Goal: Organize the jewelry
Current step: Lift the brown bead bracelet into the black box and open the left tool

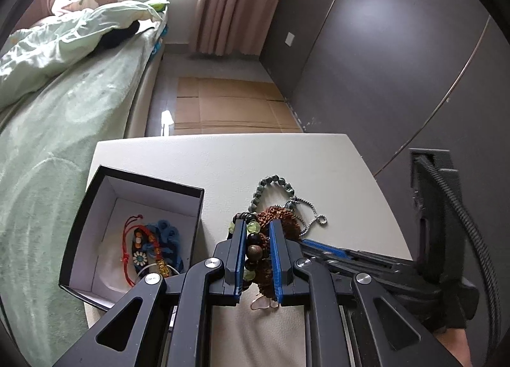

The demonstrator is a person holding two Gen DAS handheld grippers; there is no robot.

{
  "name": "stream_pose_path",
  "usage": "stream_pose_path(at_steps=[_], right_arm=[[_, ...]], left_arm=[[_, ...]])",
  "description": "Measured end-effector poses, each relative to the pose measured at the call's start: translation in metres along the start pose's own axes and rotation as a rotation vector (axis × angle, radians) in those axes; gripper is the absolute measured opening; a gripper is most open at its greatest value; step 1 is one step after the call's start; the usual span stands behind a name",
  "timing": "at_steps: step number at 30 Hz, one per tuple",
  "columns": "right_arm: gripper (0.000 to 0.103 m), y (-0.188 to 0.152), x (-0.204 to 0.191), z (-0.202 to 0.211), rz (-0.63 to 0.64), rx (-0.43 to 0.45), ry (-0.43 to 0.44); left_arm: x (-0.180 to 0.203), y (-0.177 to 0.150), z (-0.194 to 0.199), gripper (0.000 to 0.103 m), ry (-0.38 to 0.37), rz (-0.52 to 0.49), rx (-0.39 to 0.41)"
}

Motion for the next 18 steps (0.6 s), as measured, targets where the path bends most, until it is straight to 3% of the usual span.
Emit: stream_pose_path(at_steps=[8, 18], right_arm=[[0.020, 0.008, 0.005, 0.032, -0.052, 0.057, 0.082], [0.020, 0.016, -0.043, 0.071, -0.011, 0.143, 0.227]], left_arm=[[-0.006, 0.001, 0.002, 0.015, -0.048, 0.038, -0.007], [-0.017, 0.022, 0.051, 0.015, -0.055, 0.075, 0.117]])
Point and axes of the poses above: each gripper's, at about its wrist camera, not at the fingertips, and z roughly against the way its jaws point, x to its right, y to its top, the point moved 10 cm from there along -z, roughly the way its jaws point, and after that the axes turned 8 degrees about -z, right-handed, at the moved point
